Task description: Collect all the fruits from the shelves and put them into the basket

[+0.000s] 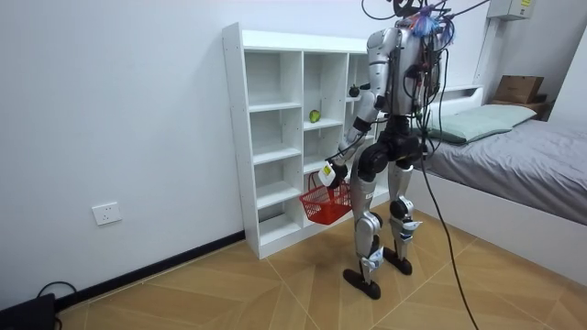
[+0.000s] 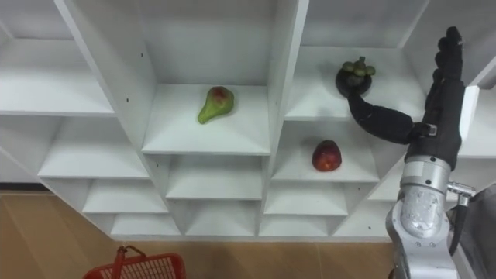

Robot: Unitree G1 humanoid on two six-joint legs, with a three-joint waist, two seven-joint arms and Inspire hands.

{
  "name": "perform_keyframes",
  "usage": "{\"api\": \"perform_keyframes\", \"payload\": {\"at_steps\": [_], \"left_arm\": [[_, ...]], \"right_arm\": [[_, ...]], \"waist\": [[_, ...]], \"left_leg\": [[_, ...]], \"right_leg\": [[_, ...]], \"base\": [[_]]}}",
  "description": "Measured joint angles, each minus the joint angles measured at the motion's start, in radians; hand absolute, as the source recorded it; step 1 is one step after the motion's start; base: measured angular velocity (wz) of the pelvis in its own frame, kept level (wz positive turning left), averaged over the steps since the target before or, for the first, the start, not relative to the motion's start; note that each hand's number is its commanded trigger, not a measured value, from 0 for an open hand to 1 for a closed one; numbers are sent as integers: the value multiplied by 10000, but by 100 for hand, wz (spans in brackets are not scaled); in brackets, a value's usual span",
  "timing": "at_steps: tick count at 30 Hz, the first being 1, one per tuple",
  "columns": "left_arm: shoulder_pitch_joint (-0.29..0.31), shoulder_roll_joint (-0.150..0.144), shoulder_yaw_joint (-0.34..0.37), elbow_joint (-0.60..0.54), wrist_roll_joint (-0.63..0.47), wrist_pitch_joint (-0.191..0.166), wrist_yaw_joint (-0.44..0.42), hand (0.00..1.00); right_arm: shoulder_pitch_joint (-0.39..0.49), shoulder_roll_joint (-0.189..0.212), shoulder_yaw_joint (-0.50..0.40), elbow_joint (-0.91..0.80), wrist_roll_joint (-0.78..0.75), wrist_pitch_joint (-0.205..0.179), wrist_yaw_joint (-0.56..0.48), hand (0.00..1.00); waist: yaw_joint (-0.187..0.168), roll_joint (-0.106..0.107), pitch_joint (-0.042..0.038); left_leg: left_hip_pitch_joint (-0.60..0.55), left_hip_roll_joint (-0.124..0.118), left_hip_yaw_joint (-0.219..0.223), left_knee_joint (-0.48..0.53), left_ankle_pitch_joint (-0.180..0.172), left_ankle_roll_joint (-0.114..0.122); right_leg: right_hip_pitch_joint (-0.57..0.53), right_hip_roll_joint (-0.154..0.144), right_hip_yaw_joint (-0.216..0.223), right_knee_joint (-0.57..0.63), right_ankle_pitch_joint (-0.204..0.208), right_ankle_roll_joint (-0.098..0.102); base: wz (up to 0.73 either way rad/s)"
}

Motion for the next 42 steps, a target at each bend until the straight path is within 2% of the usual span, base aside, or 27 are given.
{"api": "perform_keyframes", "payload": {"at_steps": [4,19,23,26,34,36,42], "left_arm": [[24,0,0,8,-45,0,-5,100],[-40,-9,-12,-14,-4,-1,-15,100],[-22,-5,-12,-19,-3,7,-25,100],[-20,2,-11,-22,8,20,-24,100],[-5,18,-8,-90,8,207,-14,100],[-2,17,-8,-193,17,293,-27,100],[-13,15,-6,-282,15,425,-56,100]], "right_arm": [[-209,-4,-2,-1,0,97,245,0],[-793,-4,3,-1,-24,250,738,0],[-1016,-19,3,-1,-24,450,999,0],[-1192,-228,4,-2,-42,623,1154,0],[-1352,-432,9,207,77,675,1529,0],[-1357,-435,8,324,87,975,1646,0],[-1359,-438,8,660,84,1188,1992,0]], "waist": [[-14,-52,22],[-4,-79,-14],[-14,-65,-35],[-14,-50,-53],[20,-55,-57],[20,-52,-58],[20,-39,-62]], "left_leg": [[-7,0,-33,16,0,0],[-45,-1,-123,11,0,-1],[-46,-1,-140,15,0,-1],[-41,-1,-166,15,0,-1],[-63,-2,-195,18,1,-1],[-110,-3,-228,30,2,-1],[-135,-5,-256,29,3,-1]], "right_leg": [[20,-4,-55,-1,0,0],[19,-16,-273,-13,0,0],[22,-17,-278,-11,0,0],[30,-17,-279,-10,1,-1],[42,-32,-409,-4,1,-2],[22,-40,-497,-4,1,-2],[11,-43,-529,-8,1,-1]], "base": [[3],[1],[0],[0],[0],[5],[1]]}}
